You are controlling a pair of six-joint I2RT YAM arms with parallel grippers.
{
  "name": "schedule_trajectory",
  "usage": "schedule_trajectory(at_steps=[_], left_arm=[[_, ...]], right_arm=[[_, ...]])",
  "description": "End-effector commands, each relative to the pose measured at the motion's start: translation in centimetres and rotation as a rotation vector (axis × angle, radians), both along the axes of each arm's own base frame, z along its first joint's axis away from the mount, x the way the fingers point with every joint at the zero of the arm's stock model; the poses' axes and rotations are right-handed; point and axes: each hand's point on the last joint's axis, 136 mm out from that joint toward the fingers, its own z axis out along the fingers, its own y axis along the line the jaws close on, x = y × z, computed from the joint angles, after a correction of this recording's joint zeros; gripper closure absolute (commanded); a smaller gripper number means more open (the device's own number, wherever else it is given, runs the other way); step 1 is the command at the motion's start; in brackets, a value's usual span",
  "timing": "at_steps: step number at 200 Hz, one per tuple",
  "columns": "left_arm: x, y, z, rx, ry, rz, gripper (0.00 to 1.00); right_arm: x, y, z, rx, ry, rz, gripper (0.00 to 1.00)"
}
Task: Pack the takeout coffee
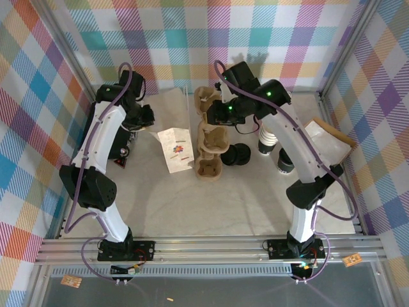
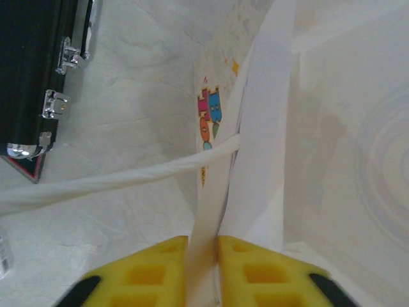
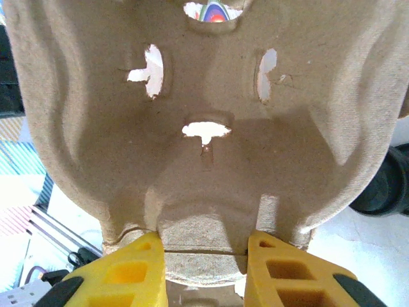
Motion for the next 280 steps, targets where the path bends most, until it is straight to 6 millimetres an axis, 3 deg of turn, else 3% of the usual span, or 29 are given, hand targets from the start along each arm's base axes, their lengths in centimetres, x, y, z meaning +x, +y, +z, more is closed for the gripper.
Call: schedule_trajectory(at_steps=[1,38,80,123,177,224,280], left_arm=[[-1.1,-0.3,2.6,-0.067,-0.061,-0.001,0.90],[-3.0,-0.3,3.3,-0.086,-0.052,-0.006,1.00],[-6.0,0.0,3.7,-0.101,-0.031,0.001,1.00],[-9.8,-1.3,4.0,-0.215,-0.023,-0.005,1.00],[-14.7,-0.9,2.6,-0.214,0.020,-0.013,1.00],[-15.2,-2.3,2.7,-0.297,-0.031,-0.031,1.00],[-15.1,-3.5,3.1,-0.343,-0.056,-0.049,1.00]], right_arm=[[-0.3,-0.3,1.5,0.020,0.000,-0.002,1.00],[-1.0,0.3,3.6,0.104,0.006,-0.004,1.00],[-2.2,1.3,5.0,0.168,0.011,0.028,1.00],[-4.4,3.1,6.2,0.226,0.027,0.080,1.00],[-7.6,6.1,8.7,0.338,0.040,0.145,0.99],[-9.6,8.0,9.7,0.380,0.046,0.176,0.99],[-9.4,10.5,9.7,0.441,0.084,0.182,0.99]])
